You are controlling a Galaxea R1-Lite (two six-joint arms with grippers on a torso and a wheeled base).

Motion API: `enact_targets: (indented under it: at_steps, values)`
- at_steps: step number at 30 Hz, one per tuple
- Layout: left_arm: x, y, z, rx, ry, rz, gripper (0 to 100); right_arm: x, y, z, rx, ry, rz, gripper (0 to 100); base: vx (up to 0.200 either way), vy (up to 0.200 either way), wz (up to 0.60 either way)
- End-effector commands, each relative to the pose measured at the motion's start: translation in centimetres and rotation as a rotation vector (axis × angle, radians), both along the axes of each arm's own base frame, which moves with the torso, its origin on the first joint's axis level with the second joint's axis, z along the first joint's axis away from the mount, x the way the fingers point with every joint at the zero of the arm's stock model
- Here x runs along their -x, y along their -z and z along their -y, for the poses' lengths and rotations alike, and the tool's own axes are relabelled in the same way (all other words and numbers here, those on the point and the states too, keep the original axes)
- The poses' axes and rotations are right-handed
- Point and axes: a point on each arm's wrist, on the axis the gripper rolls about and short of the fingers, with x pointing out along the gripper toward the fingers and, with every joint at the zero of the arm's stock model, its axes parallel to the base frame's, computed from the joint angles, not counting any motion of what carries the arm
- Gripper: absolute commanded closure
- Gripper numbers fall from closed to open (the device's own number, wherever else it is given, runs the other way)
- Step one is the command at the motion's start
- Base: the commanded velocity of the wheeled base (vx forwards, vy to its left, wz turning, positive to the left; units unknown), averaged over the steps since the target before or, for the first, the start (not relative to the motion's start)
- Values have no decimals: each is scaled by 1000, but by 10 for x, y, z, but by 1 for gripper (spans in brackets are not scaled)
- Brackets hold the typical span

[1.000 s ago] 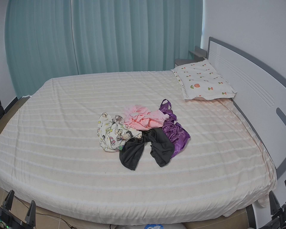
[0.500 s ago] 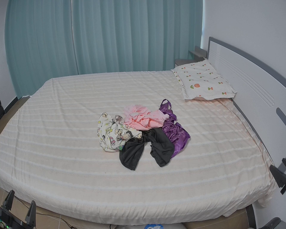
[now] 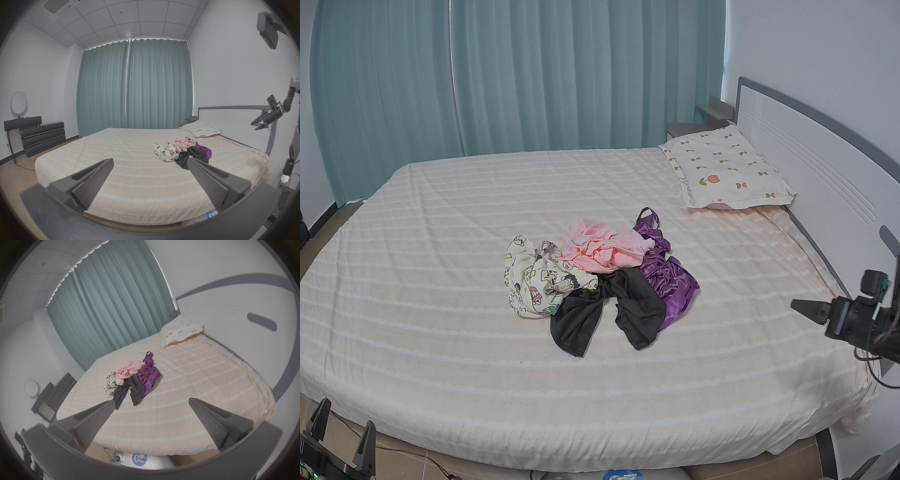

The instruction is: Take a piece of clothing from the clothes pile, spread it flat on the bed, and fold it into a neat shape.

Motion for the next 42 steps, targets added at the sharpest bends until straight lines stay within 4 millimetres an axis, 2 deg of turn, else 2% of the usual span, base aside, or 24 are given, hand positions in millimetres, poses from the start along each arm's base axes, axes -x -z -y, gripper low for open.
enact_targets:
  at_steps: [1, 5, 17, 23, 31, 35, 39, 42]
  values:
    - [0, 5, 0, 0, 2, -3, 0, -129, 106, -71, -145, 82, -263, 0, 0, 0, 0]
    - [0, 5, 0, 0, 2, -3, 0, -150, 133, -83, -175, 116, -303, 0, 0, 0, 0]
    - [0, 5, 0, 0, 2, -3, 0, -191, 170, -119, -253, 178, -308, 0, 0, 0, 0]
    - [0, 5, 0, 0, 2, -3, 0, -204, 183, -133, -243, 165, -331, 0, 0, 0, 0]
    - [0, 5, 0, 0, 2, -3, 0, -216, 187, -152, -254, 133, -305, 0, 0, 0, 0]
    - [0, 5, 0, 0, 2, -3, 0, -221, 190, -181, -243, 98, -310, 0, 0, 0, 0]
    - [0, 5, 0, 0, 2, -3, 0, -228, 196, -196, -234, 107, -320, 0, 0, 0, 0]
    - [0, 5, 0, 0, 2, -6, 0, -236, 201, -201, -223, 146, -301, 0, 0, 0, 0]
